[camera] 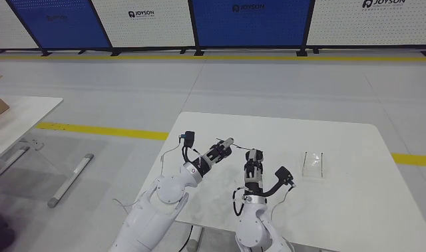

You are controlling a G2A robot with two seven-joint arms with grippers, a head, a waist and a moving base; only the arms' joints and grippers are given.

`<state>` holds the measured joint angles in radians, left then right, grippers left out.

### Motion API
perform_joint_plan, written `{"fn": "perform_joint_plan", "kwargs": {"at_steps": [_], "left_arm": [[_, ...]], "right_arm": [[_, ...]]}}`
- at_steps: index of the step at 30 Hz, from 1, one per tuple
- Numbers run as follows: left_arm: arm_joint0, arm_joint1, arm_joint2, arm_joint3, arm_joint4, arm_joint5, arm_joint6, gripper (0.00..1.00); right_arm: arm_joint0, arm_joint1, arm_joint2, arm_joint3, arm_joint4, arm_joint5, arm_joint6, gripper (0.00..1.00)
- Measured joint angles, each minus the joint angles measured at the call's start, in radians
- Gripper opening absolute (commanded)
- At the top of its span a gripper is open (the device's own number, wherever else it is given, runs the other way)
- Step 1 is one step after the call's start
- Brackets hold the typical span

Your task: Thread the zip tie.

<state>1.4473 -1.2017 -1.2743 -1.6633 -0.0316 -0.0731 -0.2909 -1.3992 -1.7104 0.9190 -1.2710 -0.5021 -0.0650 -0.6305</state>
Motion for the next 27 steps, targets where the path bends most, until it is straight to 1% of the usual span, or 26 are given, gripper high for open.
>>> {"fn": "perform_joint_plan", "kwargs": {"at_steps": [10, 15, 16, 17, 19, 20, 21, 22, 25, 26, 27], "left_arm": [[0.0, 0.0, 0.002, 0.0, 0.004, -0.001, 0.004, 1.0], [0.002, 0.001, 0.014, -0.013, 0.05, -0.02, 0.025, 1.0], [0.002, 0.001, 0.016, -0.014, 0.055, -0.023, 0.026, 0.46], [0.003, 0.001, 0.018, -0.016, 0.058, -0.024, 0.027, 0.38], [0.002, 0.001, 0.02, -0.017, 0.062, -0.023, 0.028, 0.38], [0.0, 0.001, 0.021, -0.016, 0.065, -0.02, 0.028, 0.35], [-0.001, 0.001, 0.022, -0.015, 0.067, -0.017, 0.028, 0.28], [-0.002, 0.001, 0.023, -0.014, 0.068, -0.016, 0.028, 0.25], [-0.009, 0.001, 0.025, -0.008, 0.066, -0.011, 0.029, 0.22], [-0.011, 0.001, 0.026, -0.007, 0.064, -0.009, 0.031, 0.24], [-0.013, 0.0, 0.027, -0.006, 0.063, -0.008, 0.032, 0.23]], "right_arm": [[0.0, 0.0, 0.002, 0.001, -0.008, 0.0, 0.007, 0.0], [0.002, -0.001, -0.002, 0.006, -0.015, 0.007, 0.013, 0.0], [0.003, -0.001, -0.004, 0.007, -0.016, 0.009, 0.014, 0.0], [0.004, -0.001, -0.006, 0.009, -0.017, 0.01, 0.015, 0.0], [0.006, -0.002, -0.009, 0.011, -0.017, 0.01, 0.016, 0.0], [0.007, -0.002, -0.01, 0.012, -0.017, 0.011, 0.016, 0.0], [0.007, -0.002, -0.011, 0.012, -0.017, 0.01, 0.015, 0.0], [0.008, -0.002, -0.012, 0.013, -0.017, 0.01, 0.015, 0.0], [0.008, -0.002, -0.013, 0.013, -0.018, 0.009, 0.014, 0.0], [0.008, -0.002, -0.014, 0.013, -0.019, 0.009, 0.014, 0.0], [0.008, -0.002, -0.014, 0.013, -0.019, 0.009, 0.014, 0.0]]}}
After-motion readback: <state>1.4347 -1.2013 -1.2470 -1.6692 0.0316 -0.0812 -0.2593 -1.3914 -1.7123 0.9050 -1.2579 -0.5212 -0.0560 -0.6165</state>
